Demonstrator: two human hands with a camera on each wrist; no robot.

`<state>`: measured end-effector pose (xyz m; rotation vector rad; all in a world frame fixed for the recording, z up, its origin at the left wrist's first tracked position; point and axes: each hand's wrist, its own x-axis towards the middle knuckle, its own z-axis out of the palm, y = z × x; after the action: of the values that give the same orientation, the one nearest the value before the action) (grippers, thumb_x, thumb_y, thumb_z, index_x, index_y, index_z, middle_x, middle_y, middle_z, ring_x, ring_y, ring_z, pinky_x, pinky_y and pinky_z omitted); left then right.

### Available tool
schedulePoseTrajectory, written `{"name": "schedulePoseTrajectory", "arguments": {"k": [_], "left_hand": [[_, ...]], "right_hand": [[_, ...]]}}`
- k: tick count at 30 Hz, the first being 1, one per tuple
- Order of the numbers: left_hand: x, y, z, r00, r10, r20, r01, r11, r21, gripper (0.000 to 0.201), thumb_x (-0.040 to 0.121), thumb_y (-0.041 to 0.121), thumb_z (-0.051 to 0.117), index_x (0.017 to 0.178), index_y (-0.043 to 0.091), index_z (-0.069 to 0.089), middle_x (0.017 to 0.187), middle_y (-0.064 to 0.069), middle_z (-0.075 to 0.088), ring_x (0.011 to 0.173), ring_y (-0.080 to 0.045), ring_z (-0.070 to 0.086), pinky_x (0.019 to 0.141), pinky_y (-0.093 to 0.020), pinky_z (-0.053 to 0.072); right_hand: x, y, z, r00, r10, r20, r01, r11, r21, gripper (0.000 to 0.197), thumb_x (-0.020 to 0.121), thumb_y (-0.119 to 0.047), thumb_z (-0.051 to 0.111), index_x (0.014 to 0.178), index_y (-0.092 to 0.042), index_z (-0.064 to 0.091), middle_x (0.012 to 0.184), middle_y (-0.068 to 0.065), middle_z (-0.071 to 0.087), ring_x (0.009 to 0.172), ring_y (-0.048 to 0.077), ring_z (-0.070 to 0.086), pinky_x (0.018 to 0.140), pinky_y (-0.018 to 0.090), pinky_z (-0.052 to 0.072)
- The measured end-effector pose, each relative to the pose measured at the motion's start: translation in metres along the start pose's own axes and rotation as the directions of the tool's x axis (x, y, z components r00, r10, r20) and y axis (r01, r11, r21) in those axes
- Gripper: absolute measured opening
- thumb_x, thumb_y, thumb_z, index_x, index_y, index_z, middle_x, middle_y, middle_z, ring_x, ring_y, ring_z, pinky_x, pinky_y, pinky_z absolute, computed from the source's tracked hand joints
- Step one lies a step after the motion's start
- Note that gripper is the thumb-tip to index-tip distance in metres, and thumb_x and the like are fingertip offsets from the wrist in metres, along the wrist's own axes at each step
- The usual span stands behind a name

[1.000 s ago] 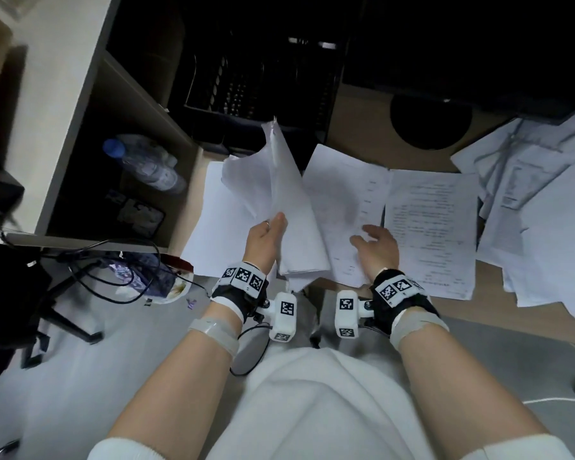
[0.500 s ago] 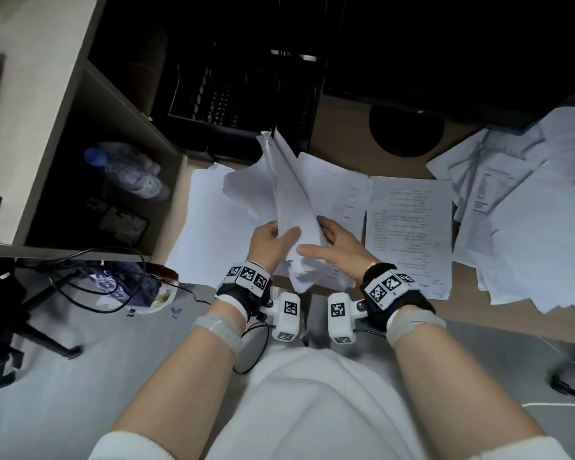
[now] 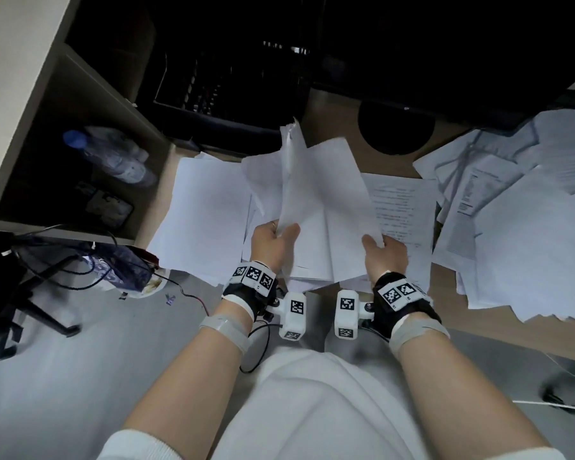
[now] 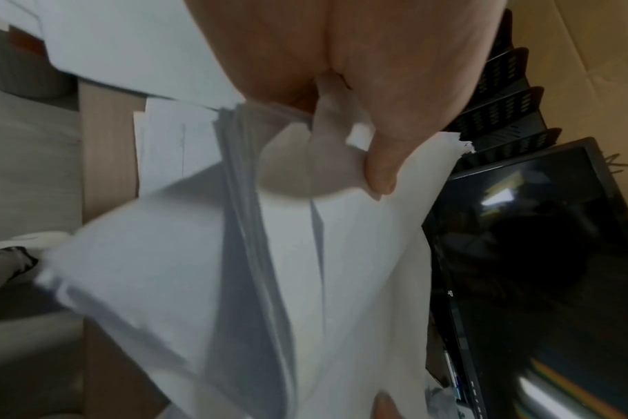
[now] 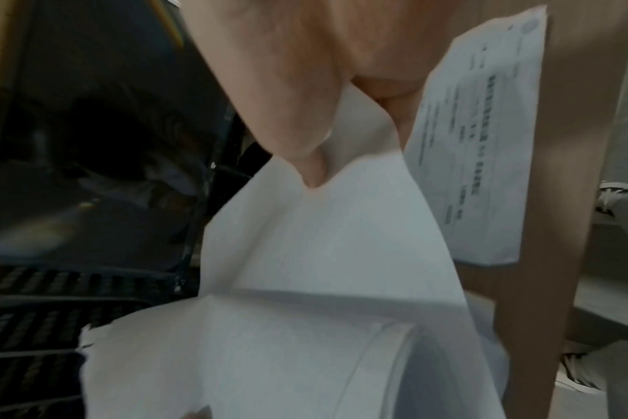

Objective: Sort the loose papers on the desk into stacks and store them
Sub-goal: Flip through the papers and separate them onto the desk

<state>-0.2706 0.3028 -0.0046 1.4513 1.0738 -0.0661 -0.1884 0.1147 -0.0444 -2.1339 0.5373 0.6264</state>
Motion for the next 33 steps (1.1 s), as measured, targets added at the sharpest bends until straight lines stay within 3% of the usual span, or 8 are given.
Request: {"name": "schedulePoseTrajectory", "arguments": {"k": [5,12,15,18,21,25,29,33], "left_hand": [[-0.014,0.000,0.042,0.994,-0.023,-0.102,0.021,0.999,-0.025,0.008,0.092,0.021,0.069,0.098,0.016,0.071,0.082,0.003,0.070,0.074,-0.014,0.064,0.071,-0.031,0.054],[-0.038,0.005,0.064,0.974,-0.033,-0.224,0.011,0.995,-0.096,0.014,0.093,0.015,0.069,0.102,0.004,0.070,0.072,0.000,0.066,0.048,-0.005,0.058,0.040,-0.014,0.042],[-0.038,0.007,0.046,0.961,-0.009,-0.276,-0.019,0.995,-0.101,0.018,0.092,0.016,0.070,0.103,0.002,0.071,0.071,0.001,0.066,0.051,-0.009,0.057,0.039,-0.016,0.041],[-0.033,0.005,0.018,0.949,-0.001,-0.316,-0.043,0.990,-0.133,0.012,0.091,0.018,0.071,0.097,0.008,0.073,0.071,0.005,0.069,0.057,-0.012,0.060,0.044,-0.021,0.044],[-0.030,0.005,-0.018,0.935,0.027,-0.353,-0.080,0.987,-0.136,0.008,0.092,0.017,0.070,0.085,0.015,0.070,0.070,0.004,0.068,0.060,-0.013,0.061,0.047,-0.023,0.046],[-0.019,-0.006,-0.082,0.916,0.032,-0.400,-0.100,0.984,-0.149,0.005,0.090,0.020,0.071,0.084,0.020,0.071,0.088,-0.006,0.075,0.085,-0.024,0.071,0.081,-0.042,0.060],[-0.004,-0.018,-0.148,0.898,0.032,-0.439,-0.100,0.986,-0.132,0.005,0.091,0.019,0.070,0.095,0.017,0.071,0.095,-0.008,0.075,0.096,-0.028,0.072,0.092,-0.048,0.057],[0.012,-0.033,-0.198,0.908,0.030,-0.419,-0.068,0.995,-0.078,0.033,0.084,0.039,0.069,0.106,0.014,0.072,0.103,-0.005,0.076,0.100,-0.023,0.071,0.097,-0.048,0.055]], "right_hand": [[0.032,0.033,-0.063,0.993,0.118,-0.030,-0.118,0.993,-0.017,0.048,0.099,-0.029,0.054,0.139,-0.002,0.051,0.143,0.016,0.053,0.130,0.034,0.051,0.103,0.034,0.040],[0.033,0.023,-0.071,0.963,-0.128,0.238,0.112,0.990,0.081,0.049,0.101,-0.026,0.055,0.141,-0.001,0.048,0.148,0.013,0.048,0.137,0.028,0.043,0.109,0.026,0.029],[0.025,0.010,-0.054,0.939,-0.188,0.289,0.161,0.980,0.113,0.041,0.098,-0.031,0.057,0.131,-0.007,0.059,0.139,0.007,0.056,0.130,0.026,0.050,0.114,0.039,0.035],[0.015,-0.004,-0.035,0.909,-0.217,0.355,0.171,0.972,0.159,0.023,0.099,-0.026,0.057,0.119,-0.016,0.063,0.125,0.000,0.062,0.117,0.020,0.056,0.106,0.037,0.042],[-0.003,-0.020,-0.004,0.888,-0.226,0.402,0.171,0.971,0.168,0.025,0.100,-0.020,0.055,0.121,-0.009,0.063,0.117,0.001,0.063,0.109,0.019,0.058,0.095,0.029,0.043],[-0.032,-0.038,0.064,0.870,-0.189,0.455,0.157,0.982,0.108,0.031,0.099,-0.020,0.055,0.127,-0.007,0.060,0.121,0.002,0.063,0.112,0.021,0.059,0.100,0.033,0.045],[-0.059,-0.051,0.139,0.860,-0.115,0.497,0.107,0.993,0.046,0.032,0.099,-0.016,0.053,0.127,-0.004,0.056,0.117,0.005,0.061,0.105,0.020,0.057,0.092,0.028,0.042],[-0.077,-0.052,0.205,0.869,-0.004,0.495,0.016,1.000,-0.020,0.037,0.091,-0.025,0.055,0.122,-0.005,0.055,0.117,0.013,0.065,0.105,0.033,0.063,0.096,0.047,0.051]]}}
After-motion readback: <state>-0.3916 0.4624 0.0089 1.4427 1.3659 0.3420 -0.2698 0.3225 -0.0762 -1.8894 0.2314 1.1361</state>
